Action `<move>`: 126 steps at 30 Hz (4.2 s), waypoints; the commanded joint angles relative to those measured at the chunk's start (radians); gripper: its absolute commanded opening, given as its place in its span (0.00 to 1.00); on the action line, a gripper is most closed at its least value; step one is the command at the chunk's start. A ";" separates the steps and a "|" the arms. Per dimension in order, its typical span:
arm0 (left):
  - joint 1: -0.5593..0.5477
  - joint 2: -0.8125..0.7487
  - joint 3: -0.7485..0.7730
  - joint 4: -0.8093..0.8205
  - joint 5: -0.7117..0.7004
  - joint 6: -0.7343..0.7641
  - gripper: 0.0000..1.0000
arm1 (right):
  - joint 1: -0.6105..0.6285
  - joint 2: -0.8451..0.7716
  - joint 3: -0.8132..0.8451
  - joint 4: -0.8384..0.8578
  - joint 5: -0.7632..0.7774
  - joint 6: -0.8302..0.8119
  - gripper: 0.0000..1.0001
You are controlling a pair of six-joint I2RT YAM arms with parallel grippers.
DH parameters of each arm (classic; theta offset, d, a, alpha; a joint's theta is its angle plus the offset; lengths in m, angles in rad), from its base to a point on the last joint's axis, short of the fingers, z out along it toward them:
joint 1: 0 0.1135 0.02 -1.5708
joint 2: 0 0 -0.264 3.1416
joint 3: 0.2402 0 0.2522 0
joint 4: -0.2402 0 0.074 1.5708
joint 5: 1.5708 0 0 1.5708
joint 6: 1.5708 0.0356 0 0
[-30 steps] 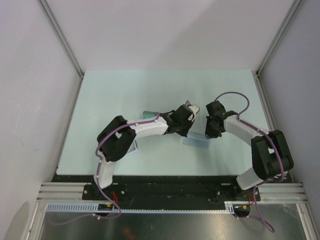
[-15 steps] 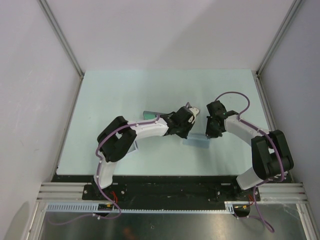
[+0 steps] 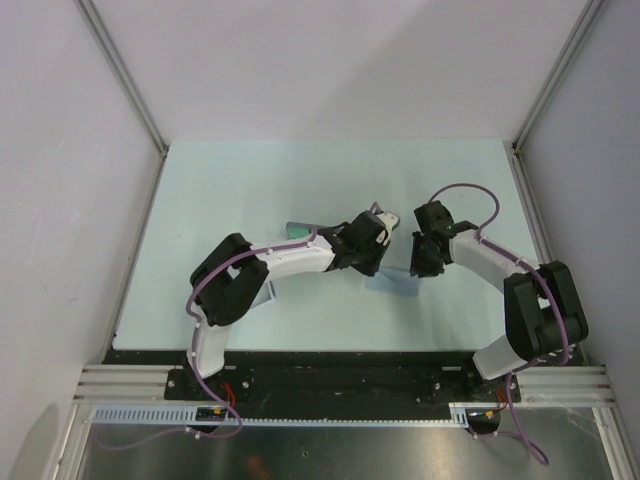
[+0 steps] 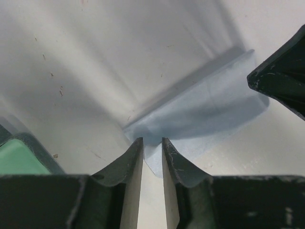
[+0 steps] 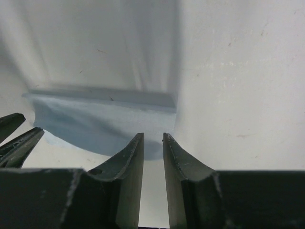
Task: Organize the sunglasses
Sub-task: Fold the glasses cleaning cloth at the center of the board, then smooth out the folded cleaning cloth at the center of the board.
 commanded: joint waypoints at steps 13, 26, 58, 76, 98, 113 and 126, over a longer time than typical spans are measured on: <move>-0.007 -0.108 0.005 0.022 -0.009 -0.002 0.33 | -0.045 -0.072 0.008 0.008 -0.119 -0.001 0.30; -0.007 -0.022 0.034 0.024 0.089 -0.014 0.31 | -0.045 0.023 0.007 0.011 -0.170 0.063 0.25; 0.023 0.075 0.120 0.022 0.090 -0.071 0.33 | -0.054 0.158 0.007 0.217 -0.310 0.109 0.23; 0.029 0.102 0.085 0.024 0.069 -0.077 0.27 | -0.103 0.137 0.010 0.117 -0.235 0.074 0.19; 0.039 0.055 0.031 0.022 0.008 -0.085 0.27 | -0.140 0.062 0.010 0.025 -0.071 0.036 0.19; 0.039 -0.017 0.109 0.022 0.018 -0.082 0.49 | -0.140 -0.103 0.010 0.024 -0.101 0.043 0.27; 0.039 -0.129 -0.055 -0.019 0.004 -0.324 0.59 | -0.141 -0.067 -0.004 -0.032 -0.064 0.062 0.30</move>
